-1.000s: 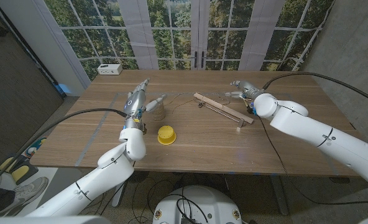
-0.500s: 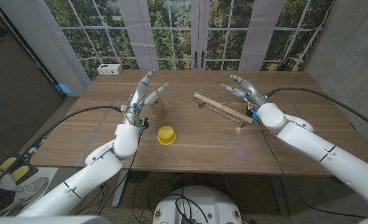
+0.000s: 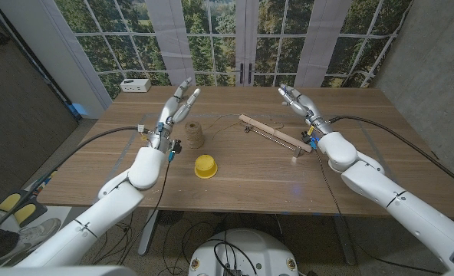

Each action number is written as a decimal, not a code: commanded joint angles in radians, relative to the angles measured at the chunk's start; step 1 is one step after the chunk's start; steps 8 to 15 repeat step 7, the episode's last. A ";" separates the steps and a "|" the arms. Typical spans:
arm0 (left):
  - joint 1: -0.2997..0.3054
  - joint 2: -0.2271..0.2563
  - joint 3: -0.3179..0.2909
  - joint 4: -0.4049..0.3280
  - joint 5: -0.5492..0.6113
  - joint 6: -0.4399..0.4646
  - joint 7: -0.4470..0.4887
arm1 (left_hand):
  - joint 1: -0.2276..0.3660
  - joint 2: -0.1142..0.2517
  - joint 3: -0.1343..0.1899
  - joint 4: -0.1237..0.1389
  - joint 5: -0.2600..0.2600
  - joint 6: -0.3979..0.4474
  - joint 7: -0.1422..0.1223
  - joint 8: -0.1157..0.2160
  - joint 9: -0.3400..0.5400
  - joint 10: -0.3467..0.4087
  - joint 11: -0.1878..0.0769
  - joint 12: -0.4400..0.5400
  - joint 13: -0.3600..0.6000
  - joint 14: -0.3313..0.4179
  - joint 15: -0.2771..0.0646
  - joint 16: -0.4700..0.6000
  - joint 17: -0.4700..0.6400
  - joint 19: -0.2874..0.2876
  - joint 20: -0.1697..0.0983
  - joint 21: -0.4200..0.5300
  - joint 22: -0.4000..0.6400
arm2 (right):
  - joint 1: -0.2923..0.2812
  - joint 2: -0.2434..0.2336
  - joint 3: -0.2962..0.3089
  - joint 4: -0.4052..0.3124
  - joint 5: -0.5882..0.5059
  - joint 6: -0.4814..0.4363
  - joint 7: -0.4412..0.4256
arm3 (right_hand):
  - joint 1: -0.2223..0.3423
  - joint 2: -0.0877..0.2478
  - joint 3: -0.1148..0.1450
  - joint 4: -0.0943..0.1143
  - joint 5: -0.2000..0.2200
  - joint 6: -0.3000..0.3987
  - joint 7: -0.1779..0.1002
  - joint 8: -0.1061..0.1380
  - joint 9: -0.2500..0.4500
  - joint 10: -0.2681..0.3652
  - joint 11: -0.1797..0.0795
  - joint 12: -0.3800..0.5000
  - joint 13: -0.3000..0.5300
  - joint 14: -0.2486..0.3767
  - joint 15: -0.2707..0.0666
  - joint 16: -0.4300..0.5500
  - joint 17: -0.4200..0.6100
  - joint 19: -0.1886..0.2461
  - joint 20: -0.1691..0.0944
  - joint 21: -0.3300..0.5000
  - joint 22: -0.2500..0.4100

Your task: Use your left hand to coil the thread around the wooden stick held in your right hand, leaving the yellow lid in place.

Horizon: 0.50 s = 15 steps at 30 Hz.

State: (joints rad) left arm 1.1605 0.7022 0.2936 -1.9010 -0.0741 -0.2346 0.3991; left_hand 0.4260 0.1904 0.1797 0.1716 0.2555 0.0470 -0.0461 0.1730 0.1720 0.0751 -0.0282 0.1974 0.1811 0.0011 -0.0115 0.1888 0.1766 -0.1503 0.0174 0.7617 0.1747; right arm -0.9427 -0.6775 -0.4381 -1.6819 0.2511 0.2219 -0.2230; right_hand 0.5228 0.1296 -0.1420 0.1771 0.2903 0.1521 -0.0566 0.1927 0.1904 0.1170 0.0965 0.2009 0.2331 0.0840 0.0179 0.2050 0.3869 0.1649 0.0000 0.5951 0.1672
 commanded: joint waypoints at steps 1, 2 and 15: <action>-0.004 0.012 -0.041 0.104 -0.093 -0.136 -0.115 | -0.004 0.013 0.008 0.008 0.012 0.004 0.015 0.007 0.000 0.013 0.007 0.005 0.000 0.009 -0.005 0.005 0.000 -0.001 -0.016 -0.002 0.005 | -0.068 0.040 0.025 -0.066 -0.099 0.004 -0.112 | -0.021 0.005 -0.010 0.000 0.000 0.016 0.016 0.011 0.002 0.020 0.001 0.009 -0.003 0.010 0.002 0.005 -0.006 0.012 0.000 -0.006 0.002; 0.008 -0.005 -0.045 0.103 -0.102 -0.122 -0.094 | -0.006 0.013 0.009 0.008 0.013 0.003 0.014 0.007 0.000 0.012 0.007 0.004 0.000 0.009 -0.005 0.004 0.000 -0.002 -0.017 -0.003 0.005 | -0.076 0.049 0.022 -0.072 -0.108 0.002 -0.126 | -0.025 0.008 -0.011 -0.002 0.001 0.022 0.016 0.013 0.002 0.024 0.003 0.010 -0.004 0.012 0.003 0.005 -0.008 0.012 0.000 -0.008 0.002; -0.028 -0.024 -0.032 0.218 -0.189 -0.206 -0.187 | -0.011 0.013 0.019 0.008 0.019 -0.005 0.020 0.004 0.000 0.010 0.012 0.003 0.000 0.008 -0.003 0.003 -0.001 -0.003 -0.016 -0.006 0.004 | -0.102 0.071 0.015 -0.110 -0.130 -0.003 -0.152 | -0.031 0.015 -0.010 -0.008 0.003 0.031 0.020 0.013 0.001 0.042 0.005 0.015 -0.009 0.026 0.011 0.007 -0.019 0.024 0.006 -0.012 0.002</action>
